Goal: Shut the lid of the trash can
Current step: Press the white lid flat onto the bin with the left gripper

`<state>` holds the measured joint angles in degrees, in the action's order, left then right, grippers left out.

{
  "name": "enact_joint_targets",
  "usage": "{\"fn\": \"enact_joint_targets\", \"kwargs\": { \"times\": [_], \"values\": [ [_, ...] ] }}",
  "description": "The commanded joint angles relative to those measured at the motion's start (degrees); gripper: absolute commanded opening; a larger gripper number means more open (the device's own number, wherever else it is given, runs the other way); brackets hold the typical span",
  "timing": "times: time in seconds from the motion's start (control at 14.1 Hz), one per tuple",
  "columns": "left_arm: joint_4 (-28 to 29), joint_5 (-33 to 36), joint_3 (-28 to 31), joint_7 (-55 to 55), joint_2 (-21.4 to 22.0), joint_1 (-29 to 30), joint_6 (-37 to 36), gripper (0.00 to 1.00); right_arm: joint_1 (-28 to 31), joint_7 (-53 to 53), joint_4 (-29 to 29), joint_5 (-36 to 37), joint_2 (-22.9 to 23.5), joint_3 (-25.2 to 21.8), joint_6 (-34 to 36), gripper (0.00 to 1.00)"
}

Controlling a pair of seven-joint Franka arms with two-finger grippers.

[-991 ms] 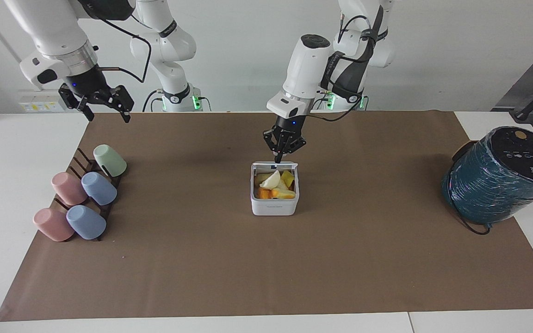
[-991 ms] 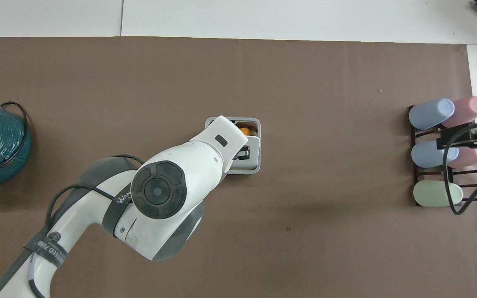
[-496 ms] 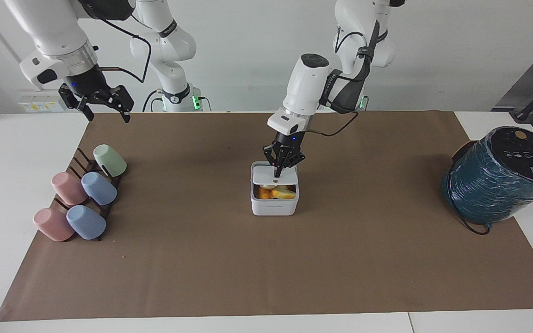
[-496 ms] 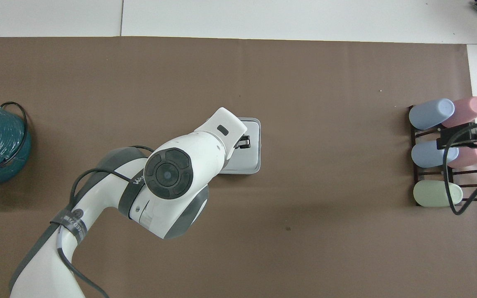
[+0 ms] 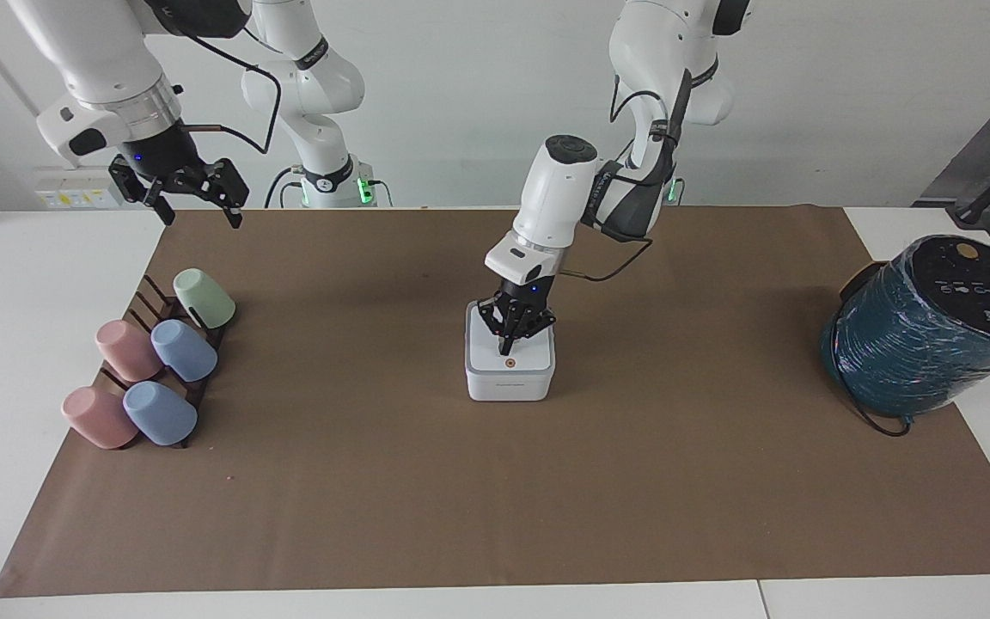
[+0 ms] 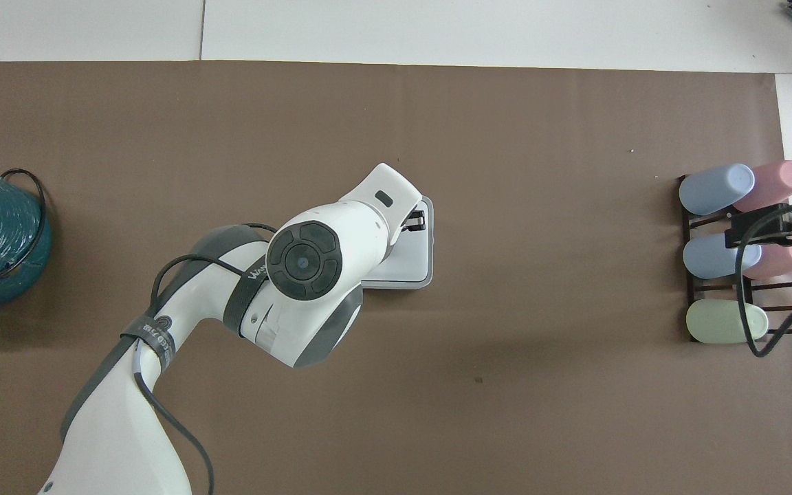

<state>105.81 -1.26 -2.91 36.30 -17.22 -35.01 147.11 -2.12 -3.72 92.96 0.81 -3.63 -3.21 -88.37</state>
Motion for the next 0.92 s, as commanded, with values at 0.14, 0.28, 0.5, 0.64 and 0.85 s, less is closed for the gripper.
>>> {"fn": "enact_joint_targets", "kwargs": {
  "times": [0.14, 0.28, 0.5, 0.64, 0.85],
  "values": [
    [-1.14, 0.73, 0.36, 0.7, -2.29, 0.03, -0.06, 0.0, 0.01, -0.41, 0.38, 0.16, -0.68, 0.22, -0.49, 1.0],
    [-2.18, 0.73, 0.45, 0.79, -1.94, -0.06, -4.6, 0.0, 0.01, -0.41, 0.38, 0.16, -0.68, 0.22, -0.49, 1.0],
    [-3.42, 0.82, 1.42, 0.53, 1.47, -0.06, -12.7, 0.0, 0.01, -0.41, 0.38, 0.16, -0.68, 0.22, -0.49, 1.0],
    [-3.07, 0.82, 1.86, 0.18, 4.03, -0.06, -17.27, 0.0, 0.01, -0.41, 0.38, 0.16, -0.68, 0.22, -0.49, 1.0],
    [-2.55, 1.17, 2.12, -1.66, 7.72, 2.04, -25.08, 0.0, 0.01, -0.41, 0.38, 0.16, -0.68, 0.22, -0.49, 1.0]
  ]
}}
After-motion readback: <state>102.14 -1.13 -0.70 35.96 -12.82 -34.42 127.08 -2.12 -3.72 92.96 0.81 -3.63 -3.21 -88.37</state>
